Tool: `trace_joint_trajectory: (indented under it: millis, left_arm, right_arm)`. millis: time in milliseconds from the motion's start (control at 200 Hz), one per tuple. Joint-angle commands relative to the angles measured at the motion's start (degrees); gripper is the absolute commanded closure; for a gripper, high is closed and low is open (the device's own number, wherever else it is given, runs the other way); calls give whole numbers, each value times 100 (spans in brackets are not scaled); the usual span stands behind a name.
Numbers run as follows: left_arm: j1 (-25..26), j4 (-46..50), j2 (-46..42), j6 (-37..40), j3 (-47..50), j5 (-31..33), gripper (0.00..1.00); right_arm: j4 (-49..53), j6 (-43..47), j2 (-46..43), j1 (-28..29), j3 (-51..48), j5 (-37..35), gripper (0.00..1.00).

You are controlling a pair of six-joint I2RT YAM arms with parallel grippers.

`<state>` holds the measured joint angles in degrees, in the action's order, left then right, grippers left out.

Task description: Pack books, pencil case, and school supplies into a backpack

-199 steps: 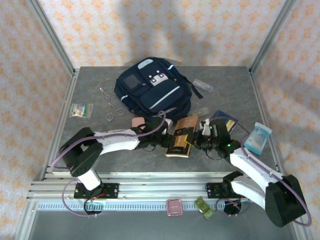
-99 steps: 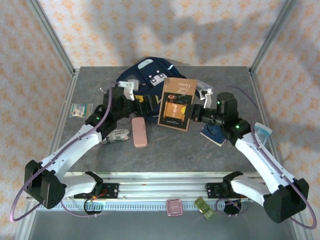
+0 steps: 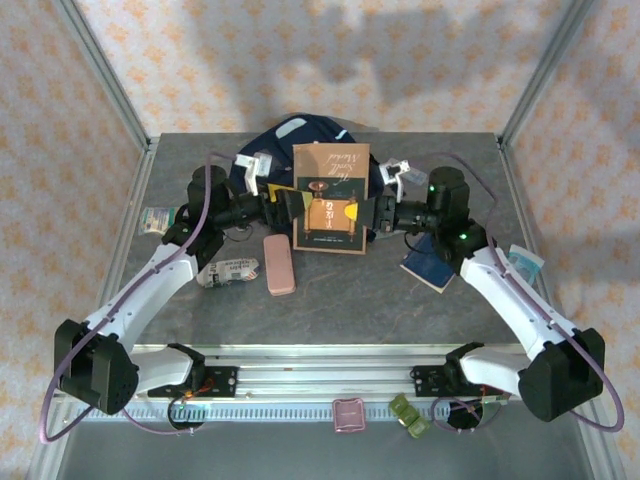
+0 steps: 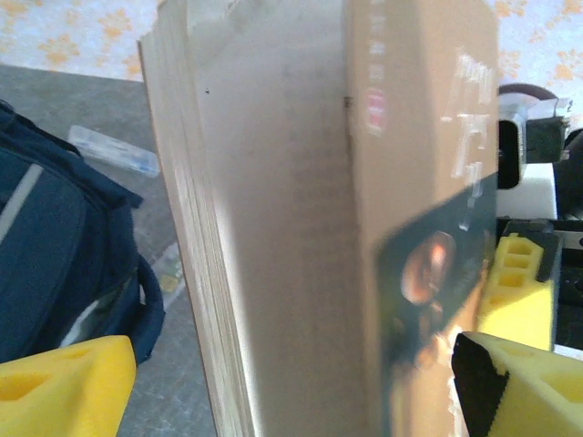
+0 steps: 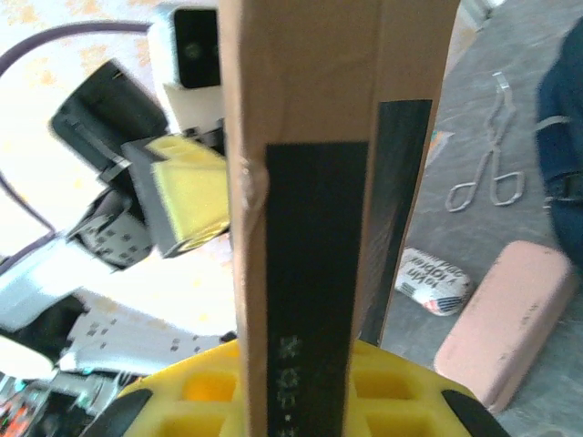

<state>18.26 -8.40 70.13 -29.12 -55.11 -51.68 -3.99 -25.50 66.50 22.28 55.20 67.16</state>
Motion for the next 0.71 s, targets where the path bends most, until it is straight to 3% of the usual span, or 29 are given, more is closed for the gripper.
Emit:
trace_joint_trajectory:
  millis: [0, 95, 225, 305, 380, 511, 571, 616, 701]
  left_arm:
    - [-16, -448, 47, -25, 33, -439, 9]
    - [-24, -607, 86, -97, 65, -613, 9]
    - [-24, -1509, 38, -673, 274, -1046, 10]
    - [-33, -1637, -1, -726, 307, -1167, 15]
    - [-50, -1630, -10, -786, 314, -1325, 29]
    - [-141, -1533, -53, -805, 382, -1393, 72]
    - [-182, -1537, -63, -838, 412, -1372, 87]
    - [-196, -1610, -38, -914, 429, -1326, 100]
    - [-191, -2080, 22, -1366, 513, -1012, 100]
  right_arm:
    - [-832, 61, -90, 134, 276, 872, 100]
    - [-815, 110, -79, 136, 307, 948, 100]
    - [-515, 329, 65, 140, 395, 803, 100]
    - [-332, 430, 227, 112, 464, 717, 100]
    - [-146, 502, 369, 61, 549, 532, 100]
    - [9, 520, 598, -42, 691, 505, 97]
    - [0, 470, 640, -98, 733, 439, 95]
    - [-82, 368, 668, -126, 738, 402, 86]
    - [-395, -12, 700, -135, 689, 313, 62]
